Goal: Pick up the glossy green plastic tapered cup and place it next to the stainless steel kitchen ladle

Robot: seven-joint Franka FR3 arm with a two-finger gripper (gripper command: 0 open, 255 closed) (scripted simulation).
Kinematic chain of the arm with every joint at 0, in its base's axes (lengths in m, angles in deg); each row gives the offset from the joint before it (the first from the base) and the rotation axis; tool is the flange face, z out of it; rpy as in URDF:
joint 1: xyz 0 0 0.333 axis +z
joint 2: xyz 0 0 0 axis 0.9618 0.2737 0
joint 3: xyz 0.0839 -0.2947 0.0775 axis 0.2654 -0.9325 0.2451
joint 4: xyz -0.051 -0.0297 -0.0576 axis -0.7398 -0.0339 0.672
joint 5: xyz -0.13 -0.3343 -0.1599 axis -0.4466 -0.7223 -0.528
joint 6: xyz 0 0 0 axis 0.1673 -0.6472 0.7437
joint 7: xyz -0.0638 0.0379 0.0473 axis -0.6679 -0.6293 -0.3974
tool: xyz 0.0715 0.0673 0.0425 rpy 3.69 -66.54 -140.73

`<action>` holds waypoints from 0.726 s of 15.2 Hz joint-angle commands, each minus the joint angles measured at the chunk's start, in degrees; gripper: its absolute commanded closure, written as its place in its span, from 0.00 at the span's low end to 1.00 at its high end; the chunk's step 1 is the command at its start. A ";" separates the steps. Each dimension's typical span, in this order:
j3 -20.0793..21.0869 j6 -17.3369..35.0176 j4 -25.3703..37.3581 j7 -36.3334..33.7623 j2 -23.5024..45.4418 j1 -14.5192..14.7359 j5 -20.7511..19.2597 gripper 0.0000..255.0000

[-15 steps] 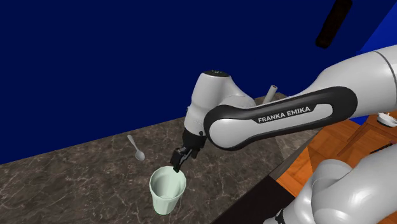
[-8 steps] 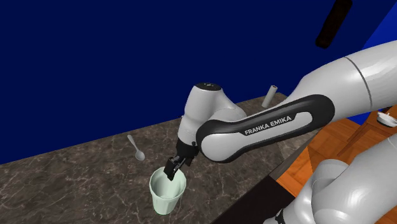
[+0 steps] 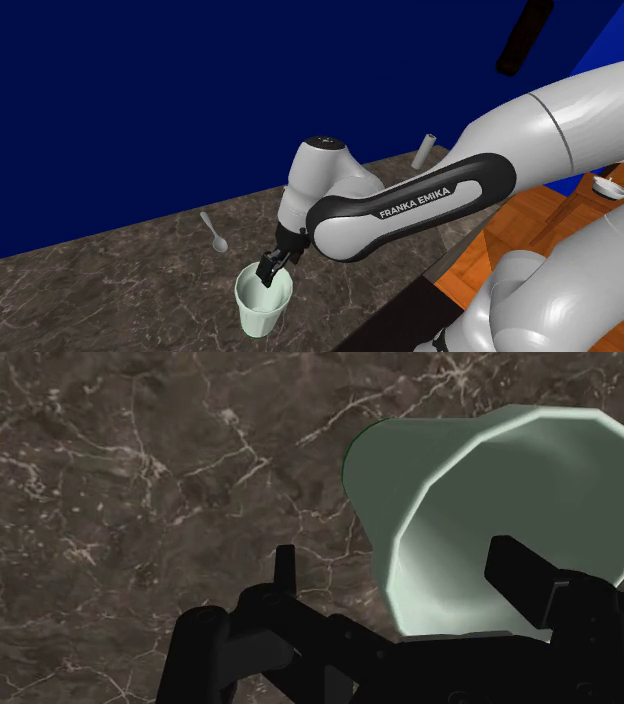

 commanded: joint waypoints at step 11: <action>0.00 0.01 -0.01 0.00 0.00 0.00 0.00 1.00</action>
